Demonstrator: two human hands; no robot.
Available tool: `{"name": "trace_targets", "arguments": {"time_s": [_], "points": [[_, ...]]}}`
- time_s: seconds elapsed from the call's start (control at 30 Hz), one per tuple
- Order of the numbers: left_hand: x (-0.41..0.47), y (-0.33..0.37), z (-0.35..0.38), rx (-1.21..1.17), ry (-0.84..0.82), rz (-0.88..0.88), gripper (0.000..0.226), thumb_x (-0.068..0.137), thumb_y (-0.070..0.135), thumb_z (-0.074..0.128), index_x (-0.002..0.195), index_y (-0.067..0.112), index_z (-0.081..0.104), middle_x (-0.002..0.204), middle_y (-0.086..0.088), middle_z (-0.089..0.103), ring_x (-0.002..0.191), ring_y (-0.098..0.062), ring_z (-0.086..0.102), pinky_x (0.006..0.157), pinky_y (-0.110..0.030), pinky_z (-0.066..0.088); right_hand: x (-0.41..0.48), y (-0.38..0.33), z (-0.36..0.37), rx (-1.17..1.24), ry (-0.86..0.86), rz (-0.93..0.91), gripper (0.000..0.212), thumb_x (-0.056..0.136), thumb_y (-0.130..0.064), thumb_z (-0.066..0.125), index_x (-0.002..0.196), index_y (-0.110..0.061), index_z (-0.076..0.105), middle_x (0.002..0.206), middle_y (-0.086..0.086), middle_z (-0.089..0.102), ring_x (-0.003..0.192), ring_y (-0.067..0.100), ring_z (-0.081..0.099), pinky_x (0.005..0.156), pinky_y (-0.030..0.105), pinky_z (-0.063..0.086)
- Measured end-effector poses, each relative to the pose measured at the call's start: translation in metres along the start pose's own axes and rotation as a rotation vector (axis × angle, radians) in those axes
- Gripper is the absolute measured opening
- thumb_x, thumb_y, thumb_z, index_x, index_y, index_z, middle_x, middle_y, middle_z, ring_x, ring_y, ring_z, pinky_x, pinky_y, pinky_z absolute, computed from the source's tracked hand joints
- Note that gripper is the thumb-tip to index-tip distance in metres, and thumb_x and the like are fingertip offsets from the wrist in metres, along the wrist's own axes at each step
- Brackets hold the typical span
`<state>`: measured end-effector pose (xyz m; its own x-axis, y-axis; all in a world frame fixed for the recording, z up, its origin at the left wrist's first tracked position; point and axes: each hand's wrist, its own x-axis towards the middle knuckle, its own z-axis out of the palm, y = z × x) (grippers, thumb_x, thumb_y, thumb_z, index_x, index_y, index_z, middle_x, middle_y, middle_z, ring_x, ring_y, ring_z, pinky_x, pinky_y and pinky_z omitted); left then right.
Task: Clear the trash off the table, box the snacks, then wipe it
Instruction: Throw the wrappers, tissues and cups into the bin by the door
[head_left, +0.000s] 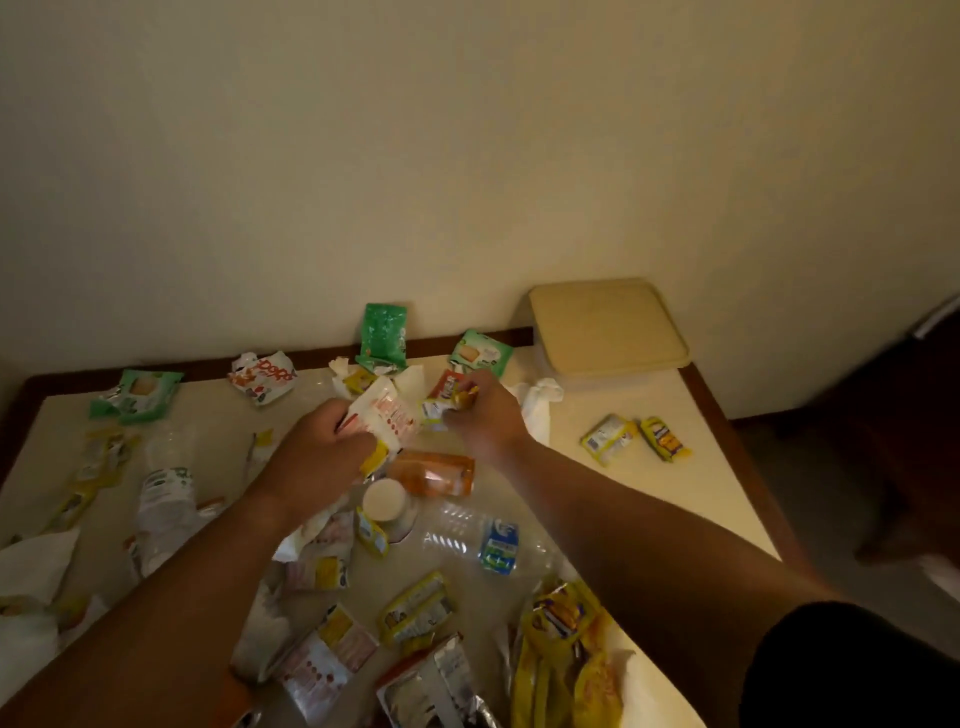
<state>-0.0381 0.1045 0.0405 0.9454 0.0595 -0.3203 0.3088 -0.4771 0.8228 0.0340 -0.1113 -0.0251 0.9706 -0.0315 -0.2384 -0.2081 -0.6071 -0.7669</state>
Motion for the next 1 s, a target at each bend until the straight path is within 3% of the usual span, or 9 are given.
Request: {"name": "trace_targets", "arguments": {"time_s": [0.07,0.23,0.33,0.4,0.53,0.6,0.67,0.83,1.0], "points": [[0.002,0.021,0.025,0.042,-0.058,0.064,0.022,0.077,0.029,0.064,0.098,0.026,0.067,0.086,0.000,0.073,0.083,-0.025,0.071,0.072,-0.048,0.059,-0.019,0.026,-0.034,0.081,0.092,0.018,0.033,0.085,-0.018,0.076,0.114,-0.021,0.061,0.091,-0.008,0.062,0.085,0.013,0.061,0.076,0.029,0.050],[0.010,0.060,0.124,0.195,-0.186,0.274,0.008,0.085,0.024,0.067,0.092,0.022,0.066,0.083,0.004,0.070,0.077,-0.013,0.066,0.065,-0.032,0.050,-0.062,0.119,-0.121,0.071,0.296,0.202,0.023,0.087,-0.028,0.079,0.096,-0.010,0.069,0.080,-0.002,0.064,0.074,0.013,0.062,0.068,0.026,0.047],[0.011,0.073,0.193,0.290,-0.234,0.362,0.006,0.086,0.023,0.064,0.083,0.023,0.059,0.084,0.000,0.068,0.080,-0.023,0.066,0.065,-0.029,0.043,-0.079,0.177,-0.153,0.106,0.375,0.363,0.040,0.070,-0.051,0.081,0.086,-0.018,0.067,0.079,0.003,0.073,0.078,0.029,0.069,0.074,0.044,0.057],[0.012,0.078,0.234,0.347,-0.233,0.365,0.008,0.089,0.023,0.063,0.096,0.020,0.064,0.096,-0.007,0.070,0.092,-0.030,0.066,0.072,-0.030,0.048,-0.079,0.212,-0.168,0.189,0.411,0.429,0.050,0.060,-0.061,0.080,0.086,-0.021,0.066,0.075,0.004,0.073,0.068,0.027,0.066,0.070,0.049,0.058],[0.009,0.087,0.290,0.320,-0.327,0.336,0.051,0.090,0.028,0.070,0.137,0.015,0.055,0.136,-0.010,0.056,0.126,-0.028,0.055,0.104,-0.028,0.040,-0.089,0.221,-0.190,0.323,0.404,0.523,0.027,0.085,-0.028,0.082,0.104,-0.014,0.070,0.079,0.006,0.070,0.063,0.017,0.059,0.053,0.029,0.046],[0.007,0.086,0.301,0.322,-0.407,0.329,0.060,0.092,0.027,0.069,0.146,0.013,0.046,0.150,-0.009,0.045,0.138,-0.023,0.045,0.111,-0.022,0.029,-0.091,0.236,-0.193,0.255,0.346,0.513,0.022,0.089,-0.022,0.078,0.107,-0.012,0.071,0.079,0.003,0.069,0.065,0.017,0.060,0.051,0.025,0.047],[0.006,0.079,0.301,0.359,-0.398,0.323,0.058,0.095,0.023,0.065,0.148,0.013,0.044,0.155,-0.008,0.039,0.142,-0.021,0.040,0.113,-0.021,0.025,-0.090,0.250,-0.194,0.075,0.279,0.498,0.032,0.090,-0.027,0.073,0.114,-0.008,0.071,0.093,0.008,0.075,0.082,0.026,0.071,0.070,0.035,0.058],[-0.009,0.056,0.254,0.373,-0.351,0.305,0.037,0.095,0.018,0.063,0.132,0.016,0.060,0.134,-0.007,0.060,0.121,-0.021,0.060,0.102,-0.024,0.044,-0.101,0.225,-0.200,-0.274,0.343,0.412,0.048,0.090,-0.015,0.064,0.137,-0.012,0.058,0.132,0.019,0.062,0.127,0.041,0.055,0.102,0.041,0.046],[-0.043,0.024,0.167,0.297,-0.200,0.242,0.024,0.097,0.025,0.060,0.118,0.021,0.071,0.117,0.002,0.072,0.106,-0.014,0.066,0.091,-0.023,0.051,-0.110,0.146,-0.162,-0.196,0.349,0.016,0.024,0.091,-0.011,0.057,0.109,-0.007,0.073,0.106,0.018,0.071,0.101,0.037,0.066,0.084,0.032,0.044]]}}
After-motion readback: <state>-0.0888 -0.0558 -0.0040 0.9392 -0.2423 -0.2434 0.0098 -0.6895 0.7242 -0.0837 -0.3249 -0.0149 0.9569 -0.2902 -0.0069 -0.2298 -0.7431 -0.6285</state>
